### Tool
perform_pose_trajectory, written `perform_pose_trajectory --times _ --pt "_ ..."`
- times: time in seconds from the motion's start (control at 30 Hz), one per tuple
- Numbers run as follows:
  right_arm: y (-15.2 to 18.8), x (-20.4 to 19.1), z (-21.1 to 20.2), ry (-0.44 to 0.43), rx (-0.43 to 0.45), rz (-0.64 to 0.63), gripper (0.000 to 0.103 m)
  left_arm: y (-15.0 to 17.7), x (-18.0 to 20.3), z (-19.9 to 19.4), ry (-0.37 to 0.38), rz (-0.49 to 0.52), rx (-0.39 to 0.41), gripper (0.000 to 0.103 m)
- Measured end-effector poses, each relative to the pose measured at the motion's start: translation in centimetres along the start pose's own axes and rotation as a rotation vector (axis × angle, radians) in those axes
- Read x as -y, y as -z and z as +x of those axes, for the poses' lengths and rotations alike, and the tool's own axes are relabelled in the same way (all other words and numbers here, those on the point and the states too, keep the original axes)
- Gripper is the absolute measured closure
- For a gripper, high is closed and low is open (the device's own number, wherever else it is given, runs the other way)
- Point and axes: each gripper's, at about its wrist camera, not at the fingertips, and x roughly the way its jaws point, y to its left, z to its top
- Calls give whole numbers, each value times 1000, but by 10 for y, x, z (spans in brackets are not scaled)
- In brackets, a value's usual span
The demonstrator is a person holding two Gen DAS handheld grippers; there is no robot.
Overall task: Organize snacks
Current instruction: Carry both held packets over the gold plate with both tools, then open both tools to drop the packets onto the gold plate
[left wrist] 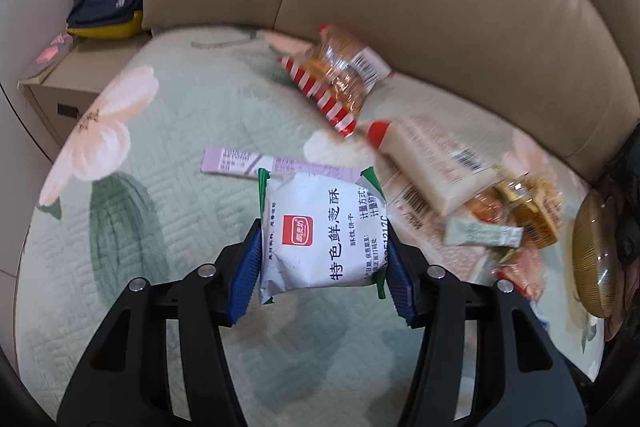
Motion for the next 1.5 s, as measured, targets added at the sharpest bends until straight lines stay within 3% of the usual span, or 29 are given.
perform_pose_trajectory --times 0.07,0.17,0.3,0.4,0.5,0.67,0.9,1.1,1.2,1.27,1.43,1.47,1.5 --pt "-9 6 -25 0 44 6 42 4 7 -16 2 26 43 47" --pt "-53 8 -67 -22 168 15 42 2 31 -34 9 101 118 47" --pt "-125 6 -111 87 260 -68 41 -18 76 -44 -8 229 191 47" --pt "-165 30 -142 134 314 -30 41 -44 113 -65 29 285 234 47" --pt "-179 81 -164 205 339 77 41 -68 161 -76 105 333 256 47" --pt "-169 150 -165 292 343 202 41 -77 238 -58 155 438 239 47" --pt "-145 243 -189 417 387 358 41 -51 334 -24 277 578 167 47" --pt "-133 265 -197 468 382 386 41 -21 410 -3 357 732 95 48" --pt "-129 261 -204 507 417 401 41 -14 428 3 398 741 79 48" --pt "-125 262 -210 489 443 412 41 -11 442 9 435 746 58 48" --pt "-120 265 -215 513 475 427 40 3 469 22 468 781 39 47" --pt "-121 270 -214 510 474 435 30 6 472 25 475 778 34 48" --pt "-122 273 -211 510 468 442 6 8 477 27 477 782 35 47"
